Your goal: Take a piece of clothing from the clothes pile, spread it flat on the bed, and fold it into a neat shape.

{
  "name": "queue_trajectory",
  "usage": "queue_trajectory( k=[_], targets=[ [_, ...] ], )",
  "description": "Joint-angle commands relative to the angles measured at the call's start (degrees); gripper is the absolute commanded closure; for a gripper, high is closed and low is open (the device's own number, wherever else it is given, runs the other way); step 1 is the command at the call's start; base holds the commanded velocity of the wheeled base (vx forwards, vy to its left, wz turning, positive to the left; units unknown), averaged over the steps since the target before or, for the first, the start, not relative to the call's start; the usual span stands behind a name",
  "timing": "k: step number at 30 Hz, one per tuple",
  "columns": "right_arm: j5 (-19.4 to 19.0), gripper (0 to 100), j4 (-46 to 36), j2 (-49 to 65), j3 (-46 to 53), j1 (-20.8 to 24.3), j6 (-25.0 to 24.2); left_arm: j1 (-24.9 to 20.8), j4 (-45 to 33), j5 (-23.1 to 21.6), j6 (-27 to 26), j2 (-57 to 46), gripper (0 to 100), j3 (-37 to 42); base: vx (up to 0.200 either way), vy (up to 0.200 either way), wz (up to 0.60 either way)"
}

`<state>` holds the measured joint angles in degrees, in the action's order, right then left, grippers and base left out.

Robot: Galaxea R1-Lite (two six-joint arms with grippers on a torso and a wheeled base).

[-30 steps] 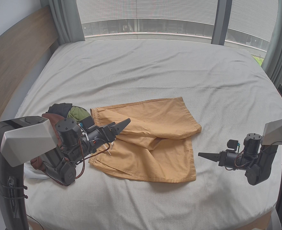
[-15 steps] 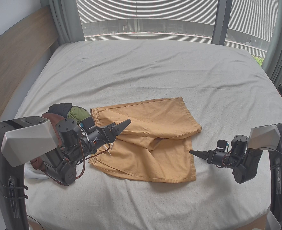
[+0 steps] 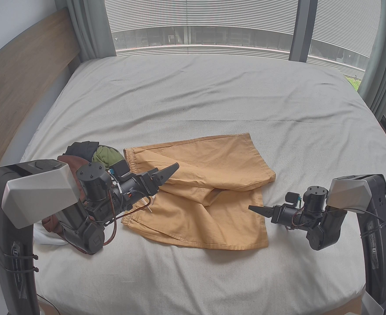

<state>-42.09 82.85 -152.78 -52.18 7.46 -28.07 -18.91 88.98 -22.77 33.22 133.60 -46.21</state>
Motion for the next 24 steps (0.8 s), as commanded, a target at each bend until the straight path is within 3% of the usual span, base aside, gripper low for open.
queue_trajectory(
  k=[1,3,4,10,24],
  targets=[
    [0.43,0,0.3,-1.55,-1.35,0.8,-0.93,0.01,0.05,0.01,0.0,0.0,0,-0.02,0.0,0.0,0.0],
    [0.43,0,0.74,-1.9,-1.7,1.06,-1.81,-0.08,0.05,0.01,0.0,0.0,0,-0.02,0.0,0.0,0.0],
    [0.43,100,1.53,-1.99,-1.7,1.15,-2.34,0.01,0.05,0.01,0.0,0.0,0,-0.02,0.0,0.0,0.0],
    [0.43,100,5.48,-2.61,-0.91,0.8,-4.8,-0.16,0.05,0.01,0.0,0.0,0,0.07,0.0,0.0,0.0],
    [0.7,100,5.57,2.05,9.02,-1.13,-2.86,-0.16,0.05,0.01,0.0,0.0,0,0.16,0.0,0.0,0.0]
  ],
)
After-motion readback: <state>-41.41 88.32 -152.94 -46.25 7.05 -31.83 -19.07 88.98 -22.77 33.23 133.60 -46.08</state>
